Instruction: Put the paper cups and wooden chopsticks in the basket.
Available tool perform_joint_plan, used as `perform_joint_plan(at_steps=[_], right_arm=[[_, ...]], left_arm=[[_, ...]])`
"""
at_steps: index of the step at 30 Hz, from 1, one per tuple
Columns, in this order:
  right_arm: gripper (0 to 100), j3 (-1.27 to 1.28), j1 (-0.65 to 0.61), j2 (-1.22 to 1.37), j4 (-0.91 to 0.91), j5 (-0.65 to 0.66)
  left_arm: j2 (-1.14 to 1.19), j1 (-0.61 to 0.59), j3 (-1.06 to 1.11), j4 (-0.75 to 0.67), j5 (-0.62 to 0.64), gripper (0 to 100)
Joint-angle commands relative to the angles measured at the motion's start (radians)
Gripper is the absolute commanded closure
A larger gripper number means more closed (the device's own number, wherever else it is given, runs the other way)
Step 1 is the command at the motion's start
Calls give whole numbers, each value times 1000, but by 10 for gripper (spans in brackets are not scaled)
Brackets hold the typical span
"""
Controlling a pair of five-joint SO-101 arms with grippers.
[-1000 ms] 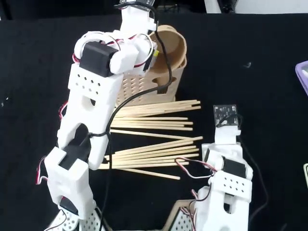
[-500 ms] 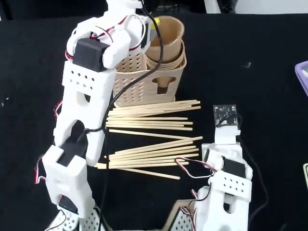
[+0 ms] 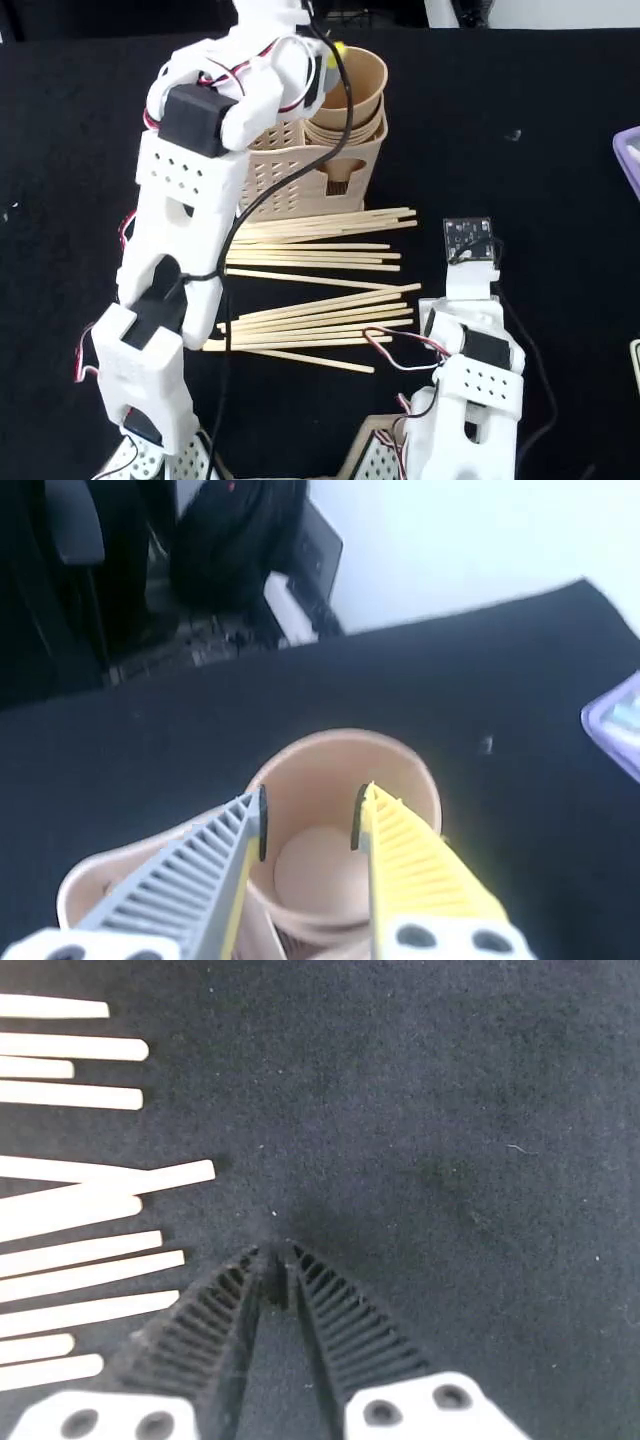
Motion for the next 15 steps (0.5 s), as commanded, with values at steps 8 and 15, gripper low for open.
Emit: perform_joint_plan(at_steps=[8, 15], right_arm=[[987, -4, -15, 22, -18, -6], [987, -4, -15, 22, -18, -5]], left_arm=[[29, 114, 99, 23, 2, 833], [103, 116, 114, -21, 2, 834]])
